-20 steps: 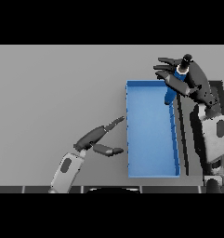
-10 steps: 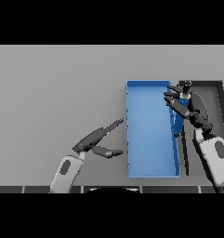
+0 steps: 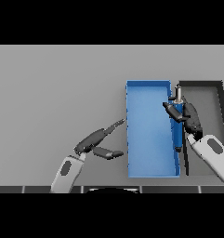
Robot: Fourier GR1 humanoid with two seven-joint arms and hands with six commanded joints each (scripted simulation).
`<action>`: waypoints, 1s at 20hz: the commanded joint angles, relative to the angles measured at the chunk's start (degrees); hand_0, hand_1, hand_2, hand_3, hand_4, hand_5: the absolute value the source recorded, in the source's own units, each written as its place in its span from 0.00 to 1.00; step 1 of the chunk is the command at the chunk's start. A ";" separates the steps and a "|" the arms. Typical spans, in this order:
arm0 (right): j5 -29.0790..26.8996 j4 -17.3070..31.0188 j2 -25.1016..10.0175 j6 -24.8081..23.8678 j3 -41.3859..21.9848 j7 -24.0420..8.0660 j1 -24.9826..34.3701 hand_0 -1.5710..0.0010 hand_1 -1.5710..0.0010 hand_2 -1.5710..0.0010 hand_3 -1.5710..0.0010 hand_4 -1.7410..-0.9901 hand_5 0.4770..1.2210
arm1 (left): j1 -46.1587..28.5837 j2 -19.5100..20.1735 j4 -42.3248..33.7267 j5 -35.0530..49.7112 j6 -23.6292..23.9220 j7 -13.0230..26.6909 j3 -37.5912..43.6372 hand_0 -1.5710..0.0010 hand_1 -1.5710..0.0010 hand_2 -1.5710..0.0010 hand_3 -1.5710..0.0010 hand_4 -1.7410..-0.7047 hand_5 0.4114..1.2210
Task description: Pick up the blue pipe and place it into the blue bin.
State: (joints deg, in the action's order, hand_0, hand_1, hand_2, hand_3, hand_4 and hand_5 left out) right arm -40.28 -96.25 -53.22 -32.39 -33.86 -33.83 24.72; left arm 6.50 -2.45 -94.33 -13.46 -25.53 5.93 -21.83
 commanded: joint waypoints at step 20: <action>-8.14 4.81 -10.30 8.00 -27.12 -1.04 16.57 0.99 0.99 0.99 1.00 0.96 0.25 | -0.43 0.21 -1.30 0.14 0.21 0.85 0.00 1.00 1.00 1.00 1.00 0.83 0.02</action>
State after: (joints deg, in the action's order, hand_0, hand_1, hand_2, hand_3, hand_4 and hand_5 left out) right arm -48.41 -91.44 -63.55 -24.40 -60.97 -34.90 41.30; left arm 6.05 -2.23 -95.62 -13.32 -25.34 6.76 -21.83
